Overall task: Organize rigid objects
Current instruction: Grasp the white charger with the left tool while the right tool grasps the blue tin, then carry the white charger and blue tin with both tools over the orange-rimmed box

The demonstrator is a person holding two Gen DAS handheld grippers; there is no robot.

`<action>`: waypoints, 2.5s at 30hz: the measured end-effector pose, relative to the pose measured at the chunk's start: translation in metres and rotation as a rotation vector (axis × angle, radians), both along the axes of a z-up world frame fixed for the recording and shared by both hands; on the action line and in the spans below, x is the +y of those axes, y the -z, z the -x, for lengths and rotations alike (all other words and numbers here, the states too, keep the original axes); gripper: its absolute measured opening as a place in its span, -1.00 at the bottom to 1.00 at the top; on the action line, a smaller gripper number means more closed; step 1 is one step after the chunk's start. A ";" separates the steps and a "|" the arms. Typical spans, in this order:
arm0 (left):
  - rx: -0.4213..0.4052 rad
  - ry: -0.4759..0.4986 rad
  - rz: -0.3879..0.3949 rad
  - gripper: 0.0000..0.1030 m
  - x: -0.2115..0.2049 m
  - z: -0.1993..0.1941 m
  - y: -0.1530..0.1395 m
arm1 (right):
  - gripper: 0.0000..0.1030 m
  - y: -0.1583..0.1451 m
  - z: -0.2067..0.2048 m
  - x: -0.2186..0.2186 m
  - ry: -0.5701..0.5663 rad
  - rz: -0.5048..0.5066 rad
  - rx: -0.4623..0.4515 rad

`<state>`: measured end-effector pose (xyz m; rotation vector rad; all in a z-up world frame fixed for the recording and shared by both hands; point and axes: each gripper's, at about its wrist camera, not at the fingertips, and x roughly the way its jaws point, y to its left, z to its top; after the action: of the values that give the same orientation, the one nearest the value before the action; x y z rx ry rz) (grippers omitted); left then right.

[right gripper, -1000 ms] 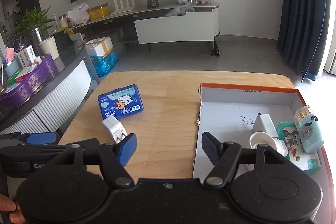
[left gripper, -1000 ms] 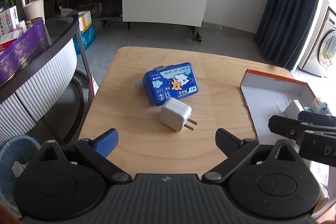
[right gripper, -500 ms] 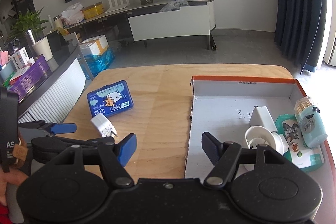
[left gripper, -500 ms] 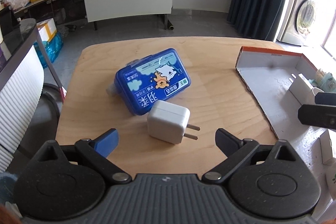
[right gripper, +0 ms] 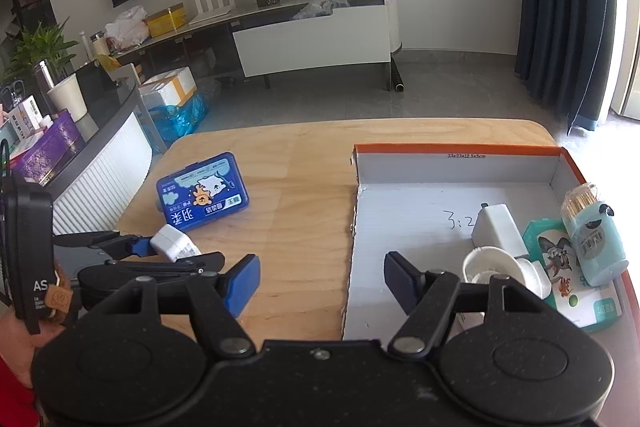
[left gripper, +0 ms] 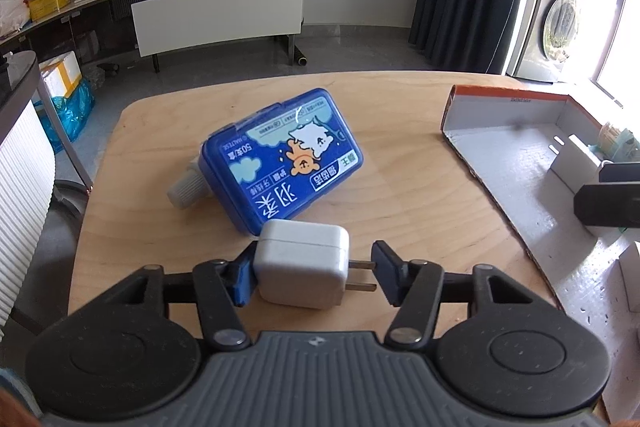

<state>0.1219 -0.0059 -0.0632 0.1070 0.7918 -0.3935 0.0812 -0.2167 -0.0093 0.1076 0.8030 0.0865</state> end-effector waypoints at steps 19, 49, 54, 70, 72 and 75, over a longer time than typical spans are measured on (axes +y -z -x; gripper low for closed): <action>-0.003 -0.195 0.055 0.14 0.047 0.019 -0.032 | 0.69 -0.002 -0.085 0.073 -0.126 -0.015 0.028; -0.016 -0.202 0.072 0.14 0.054 0.021 -0.026 | 0.79 0.033 -0.066 0.065 0.093 0.027 0.168; -0.009 -0.200 0.061 0.14 0.051 0.023 -0.025 | 0.80 0.042 -0.066 0.066 0.047 0.002 0.161; -0.024 -0.240 0.052 0.14 0.042 0.035 -0.044 | 0.44 0.023 -0.037 0.061 0.016 0.017 0.106; -0.028 -0.243 0.048 0.14 0.037 0.040 -0.049 | 0.44 0.011 -0.028 0.060 0.014 0.015 0.079; -0.036 -0.252 0.046 0.14 0.031 0.049 -0.057 | 0.44 -0.005 -0.012 0.057 0.010 0.023 0.044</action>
<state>0.0732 0.0248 -0.0065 -0.0289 0.7497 -0.1706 0.0930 -0.1599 -0.0044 0.0920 0.8476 0.0661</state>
